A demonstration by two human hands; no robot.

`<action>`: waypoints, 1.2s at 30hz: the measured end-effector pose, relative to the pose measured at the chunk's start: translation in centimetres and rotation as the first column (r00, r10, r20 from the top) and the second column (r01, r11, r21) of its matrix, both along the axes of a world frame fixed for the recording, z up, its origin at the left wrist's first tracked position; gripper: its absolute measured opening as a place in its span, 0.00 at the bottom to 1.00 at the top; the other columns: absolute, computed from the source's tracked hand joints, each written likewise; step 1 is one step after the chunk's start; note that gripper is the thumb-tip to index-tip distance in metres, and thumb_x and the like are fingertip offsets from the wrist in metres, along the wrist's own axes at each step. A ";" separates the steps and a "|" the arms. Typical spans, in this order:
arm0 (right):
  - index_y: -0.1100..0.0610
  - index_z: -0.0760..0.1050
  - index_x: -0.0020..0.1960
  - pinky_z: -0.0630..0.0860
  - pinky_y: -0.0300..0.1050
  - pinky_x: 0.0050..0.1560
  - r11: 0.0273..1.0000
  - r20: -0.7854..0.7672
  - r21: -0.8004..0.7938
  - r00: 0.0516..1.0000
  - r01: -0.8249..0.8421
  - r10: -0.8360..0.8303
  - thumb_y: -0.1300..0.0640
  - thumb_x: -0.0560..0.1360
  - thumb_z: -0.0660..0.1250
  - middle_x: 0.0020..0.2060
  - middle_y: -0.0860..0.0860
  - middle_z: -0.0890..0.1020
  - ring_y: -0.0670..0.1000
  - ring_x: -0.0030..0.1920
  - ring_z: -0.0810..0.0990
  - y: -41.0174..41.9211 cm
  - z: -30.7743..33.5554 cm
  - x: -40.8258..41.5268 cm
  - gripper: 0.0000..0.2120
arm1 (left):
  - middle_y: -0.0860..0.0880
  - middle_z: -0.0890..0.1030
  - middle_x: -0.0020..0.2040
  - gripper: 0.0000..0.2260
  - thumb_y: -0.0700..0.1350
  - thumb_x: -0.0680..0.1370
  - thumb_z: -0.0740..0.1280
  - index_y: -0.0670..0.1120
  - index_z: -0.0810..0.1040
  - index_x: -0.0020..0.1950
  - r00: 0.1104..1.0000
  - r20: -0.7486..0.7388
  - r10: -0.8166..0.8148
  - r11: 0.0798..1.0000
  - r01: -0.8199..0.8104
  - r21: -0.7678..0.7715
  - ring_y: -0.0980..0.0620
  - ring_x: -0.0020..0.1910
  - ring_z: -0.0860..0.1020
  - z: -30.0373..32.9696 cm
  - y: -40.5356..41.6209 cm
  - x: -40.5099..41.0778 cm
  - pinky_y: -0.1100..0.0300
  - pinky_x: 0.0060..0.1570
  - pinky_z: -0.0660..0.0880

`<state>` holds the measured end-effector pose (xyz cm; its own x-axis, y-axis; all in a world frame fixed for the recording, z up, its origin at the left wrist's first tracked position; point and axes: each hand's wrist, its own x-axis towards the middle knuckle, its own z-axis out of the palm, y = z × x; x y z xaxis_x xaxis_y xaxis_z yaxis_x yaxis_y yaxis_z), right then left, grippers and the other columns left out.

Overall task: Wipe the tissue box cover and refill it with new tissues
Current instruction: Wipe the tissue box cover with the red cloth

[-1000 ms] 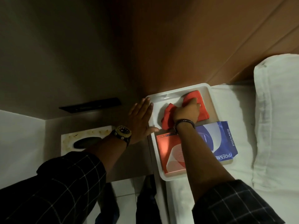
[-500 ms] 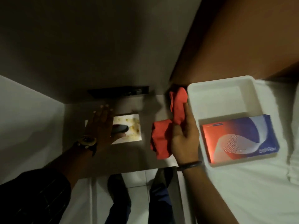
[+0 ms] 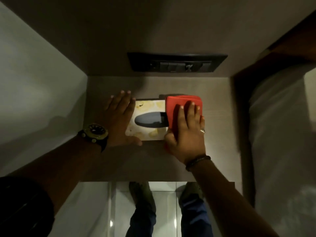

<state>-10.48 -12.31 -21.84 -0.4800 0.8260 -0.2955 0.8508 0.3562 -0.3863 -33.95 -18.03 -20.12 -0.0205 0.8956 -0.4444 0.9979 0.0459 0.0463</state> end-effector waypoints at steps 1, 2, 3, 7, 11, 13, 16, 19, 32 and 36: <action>0.55 0.45 0.79 0.38 0.61 0.74 0.999 -0.004 0.035 1.000 0.026 -0.025 0.40 0.73 0.47 0.78 0.60 0.44 0.63 0.77 0.40 -0.1 -0.1 -0.3 0.39 | 0.40 0.40 0.79 0.64 0.80 0.58 0.61 0.41 0.39 0.78 1.000 -0.011 -0.005 1.000 0.005 0.000 0.40 0.78 0.40 -0.4 0.3 0.1 0.47 0.73 0.36; 0.55 0.45 0.79 0.38 0.61 0.74 0.998 0.008 0.056 0.999 0.032 -0.033 0.40 0.74 0.45 0.78 0.60 0.45 0.63 0.77 0.41 -0.1 -0.3 -0.6 0.38 | 0.40 0.39 0.79 0.65 0.81 0.57 0.61 0.42 0.38 0.78 1.000 -0.016 -0.001 1.000 0.001 0.003 0.40 0.78 0.40 -0.9 0.6 0.2 0.47 0.72 0.36; 0.55 0.44 0.79 0.38 0.61 0.75 0.997 0.039 0.069 0.999 0.019 -0.022 0.40 0.75 0.43 0.78 0.60 0.44 0.62 0.77 0.40 0.1 -0.5 -0.9 0.37 | 0.40 0.39 0.79 0.66 0.81 0.56 0.61 0.42 0.37 0.77 1.000 -0.022 0.007 1.000 -0.007 0.003 0.40 0.78 0.39 -1.2 1.0 0.3 0.47 0.72 0.36; 0.53 0.45 0.79 0.36 0.60 0.75 0.995 0.140 0.095 0.990 -0.044 0.030 0.40 0.76 0.37 0.79 0.57 0.45 0.60 0.78 0.40 0.9 -1.4 -1.3 0.35 | 0.41 0.40 0.79 0.67 0.80 0.55 0.63 0.42 0.36 0.77 0.999 -0.036 0.021 0.998 -0.023 -0.064 0.41 0.78 0.41 -2.1 2.2 0.1 0.46 0.72 0.36; 0.51 0.45 0.78 0.36 0.57 0.74 0.995 0.084 0.103 0.996 0.006 -0.015 0.42 0.77 0.39 0.79 0.55 0.46 0.55 0.76 0.37 1.5 -2.0 -0.9 0.32 | 0.42 0.44 0.80 0.66 0.78 0.56 0.67 0.42 0.39 0.78 0.999 0.003 0.040 0.993 -0.039 -0.112 0.42 0.78 0.44 -2.4 2.4 -0.1 0.46 0.74 0.40; 0.52 0.47 0.79 0.37 0.58 0.75 0.991 0.122 0.130 0.992 0.001 -0.017 0.44 0.78 0.42 0.79 0.56 0.47 0.56 0.76 0.38 1.7 -2.2 -1.0 0.31 | 0.42 0.46 0.80 0.66 0.78 0.56 0.67 0.42 0.40 0.78 1.000 0.004 0.031 0.995 -0.030 -0.092 0.42 0.79 0.45 -2.5 2.4 0.1 0.47 0.75 0.41; 0.55 0.47 0.79 0.40 0.62 0.75 0.986 0.187 0.155 0.978 0.060 -0.089 0.46 0.79 0.47 0.78 0.59 0.48 0.62 0.78 0.42 1.2 -2.3 -2.6 0.30 | 0.42 0.45 0.80 0.66 0.78 0.56 0.67 0.42 0.40 0.78 1.000 0.013 0.027 0.996 -0.025 -0.081 0.43 0.79 0.45 -2.6 2.3 0.0 0.49 0.73 0.39; 0.58 0.48 0.79 0.38 0.62 0.74 0.980 0.171 0.157 0.975 0.118 -0.145 0.47 0.80 0.47 0.78 0.60 0.49 0.63 0.78 0.45 0.1 -2.3 -5.4 0.30 | 0.42 0.45 0.80 0.66 0.80 0.54 0.64 0.44 0.39 0.78 0.999 0.036 0.030 0.998 -0.027 -0.061 0.43 0.79 0.46 -3.0 2.3 -0.3 0.50 0.72 0.38; 0.54 0.50 0.79 0.41 0.63 0.74 0.973 0.196 0.229 0.980 -0.020 -0.026 0.41 0.79 0.48 0.78 0.58 0.51 0.62 0.78 0.47 2.0 -3.2 -0.6 0.32 | 0.41 0.36 0.78 0.66 0.78 0.58 0.66 0.42 0.33 0.76 0.999 0.049 0.020 0.995 -0.015 -0.096 0.42 0.78 0.38 -2.0 2.1 0.1 0.51 0.71 0.34; 0.59 0.48 0.79 0.45 0.65 0.75 0.928 0.190 0.216 0.919 0.303 -0.345 0.43 0.81 0.46 0.78 0.62 0.52 0.65 0.77 0.48 1.4 -2.8 -4.9 0.31 | 0.40 0.39 0.79 0.66 0.77 0.58 0.66 0.41 0.35 0.77 0.998 0.071 -0.002 0.999 0.005 -0.047 0.42 0.78 0.41 -1.9 1.9 -0.1 0.51 0.72 0.36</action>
